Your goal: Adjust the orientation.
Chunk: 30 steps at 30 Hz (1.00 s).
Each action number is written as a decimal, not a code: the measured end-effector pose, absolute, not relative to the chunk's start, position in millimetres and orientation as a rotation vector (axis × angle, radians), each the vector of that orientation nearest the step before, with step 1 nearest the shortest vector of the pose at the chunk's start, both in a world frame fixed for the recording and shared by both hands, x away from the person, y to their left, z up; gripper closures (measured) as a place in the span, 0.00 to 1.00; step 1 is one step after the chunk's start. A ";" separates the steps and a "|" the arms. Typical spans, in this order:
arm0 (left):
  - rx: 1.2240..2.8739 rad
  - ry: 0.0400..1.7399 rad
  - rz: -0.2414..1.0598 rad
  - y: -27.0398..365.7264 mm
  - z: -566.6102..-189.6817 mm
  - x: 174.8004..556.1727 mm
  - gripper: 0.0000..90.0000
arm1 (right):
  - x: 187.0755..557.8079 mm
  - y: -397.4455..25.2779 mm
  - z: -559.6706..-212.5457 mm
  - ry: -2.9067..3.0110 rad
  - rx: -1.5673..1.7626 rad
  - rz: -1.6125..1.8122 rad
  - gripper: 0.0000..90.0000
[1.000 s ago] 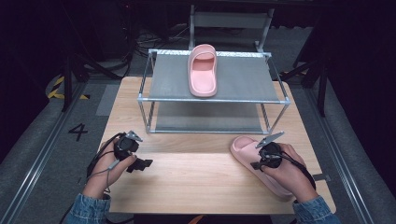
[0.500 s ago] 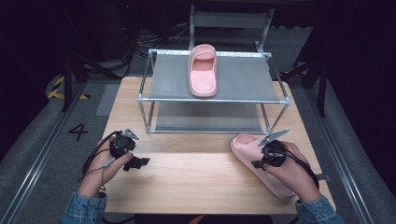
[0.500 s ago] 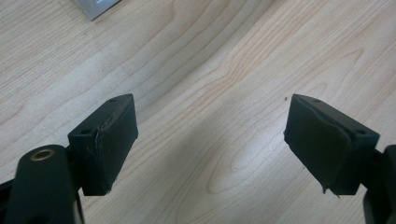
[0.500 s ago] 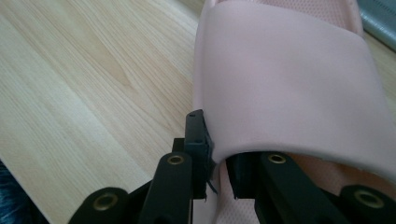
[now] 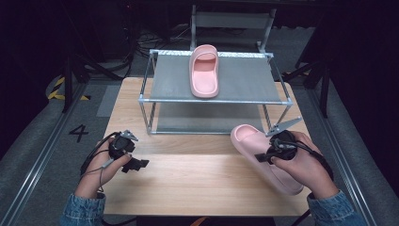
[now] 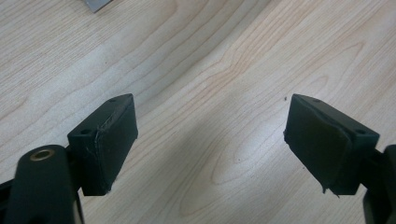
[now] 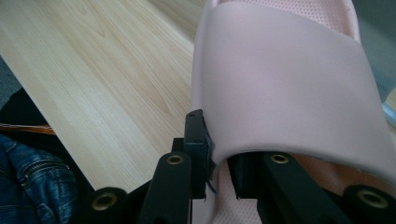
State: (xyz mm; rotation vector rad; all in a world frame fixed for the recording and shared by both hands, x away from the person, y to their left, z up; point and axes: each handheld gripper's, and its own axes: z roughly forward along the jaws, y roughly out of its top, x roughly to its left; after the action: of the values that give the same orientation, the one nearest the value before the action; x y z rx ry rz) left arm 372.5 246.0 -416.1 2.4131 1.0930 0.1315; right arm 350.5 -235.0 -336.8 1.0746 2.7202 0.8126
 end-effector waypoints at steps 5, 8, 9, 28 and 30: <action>2.410 1.092 0.124 246.7 -416.1 372.4 0.20 | 351.4 -229.2 -311.4 2.727 1.033 0.863 0.88; 2.414 1.087 0.129 248.0 -414.9 372.4 0.20 | 352.6 -227.4 -298.1 2.724 1.016 0.881 0.88; 2.408 1.090 0.126 248.2 -414.9 372.3 0.20 | 353.5 -226.7 -292.2 2.721 1.012 0.887 0.88; 2.414 1.076 0.125 249.4 -413.2 371.6 0.19 | 389.9 -213.3 -225.8 2.652 1.086 0.871 0.88; 2.413 1.081 0.126 249.7 -413.4 371.8 0.19 | 398.3 -211.7 -222.3 2.642 1.098 0.862 0.88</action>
State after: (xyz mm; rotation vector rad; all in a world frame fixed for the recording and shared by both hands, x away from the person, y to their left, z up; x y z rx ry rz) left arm 371.8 249.7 -413.4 2.4127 1.0809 0.1262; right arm 398.3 -211.7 -222.3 1.0978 2.6415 0.8622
